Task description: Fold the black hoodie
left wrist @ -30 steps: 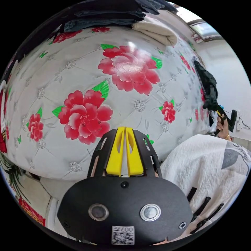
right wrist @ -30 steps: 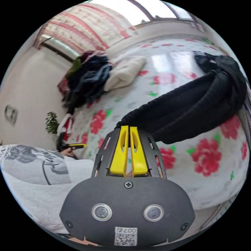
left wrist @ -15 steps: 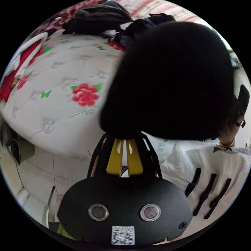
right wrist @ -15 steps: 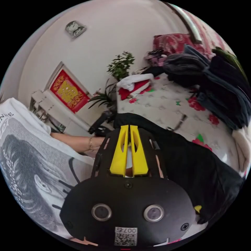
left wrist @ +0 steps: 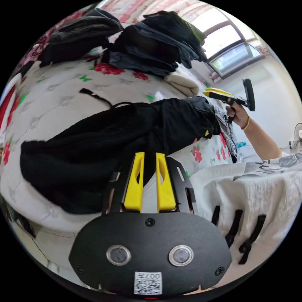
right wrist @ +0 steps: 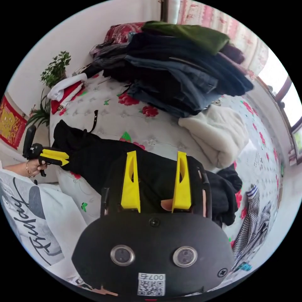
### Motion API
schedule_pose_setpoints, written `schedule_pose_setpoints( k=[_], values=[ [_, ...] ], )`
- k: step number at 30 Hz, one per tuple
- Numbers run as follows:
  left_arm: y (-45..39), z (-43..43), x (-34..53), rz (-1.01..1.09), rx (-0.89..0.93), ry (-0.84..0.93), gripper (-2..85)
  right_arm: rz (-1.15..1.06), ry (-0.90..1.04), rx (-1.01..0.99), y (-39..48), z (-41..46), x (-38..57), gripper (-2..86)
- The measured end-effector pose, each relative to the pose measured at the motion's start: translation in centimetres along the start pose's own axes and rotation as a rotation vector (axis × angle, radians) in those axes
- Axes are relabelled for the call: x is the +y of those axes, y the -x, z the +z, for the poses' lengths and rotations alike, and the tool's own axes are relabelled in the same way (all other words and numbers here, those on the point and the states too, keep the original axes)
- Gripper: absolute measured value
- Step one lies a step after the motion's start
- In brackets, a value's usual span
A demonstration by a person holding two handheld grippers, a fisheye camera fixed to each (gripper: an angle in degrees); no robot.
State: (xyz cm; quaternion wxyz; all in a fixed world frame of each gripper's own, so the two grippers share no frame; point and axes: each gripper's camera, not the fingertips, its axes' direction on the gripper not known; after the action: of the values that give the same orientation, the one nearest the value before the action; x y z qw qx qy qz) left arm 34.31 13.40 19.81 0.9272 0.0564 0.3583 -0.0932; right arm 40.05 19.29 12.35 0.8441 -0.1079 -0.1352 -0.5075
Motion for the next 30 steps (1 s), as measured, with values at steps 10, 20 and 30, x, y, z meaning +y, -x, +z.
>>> schedule_pose_setpoints(
  k=[10, 20, 30],
  values=[
    [0.6, -1.2, 0.0, -0.047, 0.009, 0.063, 6.3, 0.263, 0.025, -0.169, -1.6, 7.5, 6.2, 1.0],
    [0.4, -5.7, 0.3, -0.031, 0.014, 0.057, 6.5, 0.106, -0.192, -0.349, 4.0, -11.2, 19.5, -0.1],
    [-1.7, -11.4, 0.8, 0.06, 0.222, 0.04, 6.3, -0.032, -0.103, -0.586, 9.7, -10.4, 22.3, -0.2]
  ],
)
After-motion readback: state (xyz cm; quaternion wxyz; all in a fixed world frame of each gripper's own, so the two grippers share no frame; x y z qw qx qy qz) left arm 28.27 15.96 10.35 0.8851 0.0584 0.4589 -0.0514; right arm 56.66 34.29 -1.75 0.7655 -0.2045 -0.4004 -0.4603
